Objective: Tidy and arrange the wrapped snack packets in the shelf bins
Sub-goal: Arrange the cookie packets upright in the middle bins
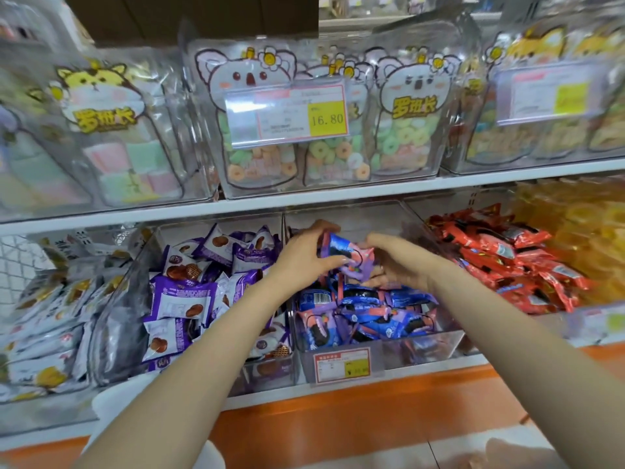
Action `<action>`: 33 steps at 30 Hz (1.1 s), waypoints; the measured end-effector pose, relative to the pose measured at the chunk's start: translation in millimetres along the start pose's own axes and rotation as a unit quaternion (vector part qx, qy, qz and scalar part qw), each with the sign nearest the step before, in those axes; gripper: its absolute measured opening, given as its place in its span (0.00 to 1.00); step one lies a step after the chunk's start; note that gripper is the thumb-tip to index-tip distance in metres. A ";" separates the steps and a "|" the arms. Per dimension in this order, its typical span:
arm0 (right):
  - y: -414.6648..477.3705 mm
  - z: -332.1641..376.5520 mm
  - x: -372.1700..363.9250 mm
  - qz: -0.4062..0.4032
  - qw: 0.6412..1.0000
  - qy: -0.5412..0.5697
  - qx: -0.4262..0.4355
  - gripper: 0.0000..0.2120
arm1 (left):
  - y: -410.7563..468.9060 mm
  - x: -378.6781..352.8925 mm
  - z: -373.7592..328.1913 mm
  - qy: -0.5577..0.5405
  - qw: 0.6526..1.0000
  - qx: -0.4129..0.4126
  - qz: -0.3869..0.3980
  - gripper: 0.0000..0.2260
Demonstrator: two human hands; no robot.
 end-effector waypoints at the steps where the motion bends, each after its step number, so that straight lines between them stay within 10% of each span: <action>1: -4.8 -2.0 -3.3 0.011 1.000 0.006 0.003 0.14 | -0.1 -1.2 2.5 -0.014 1.000 0.017 -0.001 0.19; 4: -13.8 2.3 -5.3 0.008 0.999 0.011 0.041 0.22 | 0.1 -1.5 16.3 -0.046 0.996 0.075 -0.006 0.17; 10: -13.3 11.7 9.7 -0.119 0.983 -0.017 0.139 0.02 | 0.1 -9.4 13.1 -0.060 0.994 0.066 0.058 0.16; 22: -20.8 26.5 50.4 -0.234 0.928 -0.162 0.241 0.10 | 70.2 -17.3 44.3 0.229 0.966 -0.006 0.122 0.14; 33: -22.4 27.4 56.5 -0.237 0.897 -0.260 0.269 0.06 | 87.2 -38.7 56.7 0.515 0.843 -0.099 0.118 0.17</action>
Point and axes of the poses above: each hand's wrist, its own y-axis towards the middle knuckle, its own x-axis out of the back of the hand, z = x × y, the point moved 8 cm from there along y, towards the middle knuckle, and after that the axes turned 10 degrees about -z, right-handed, at the moved point
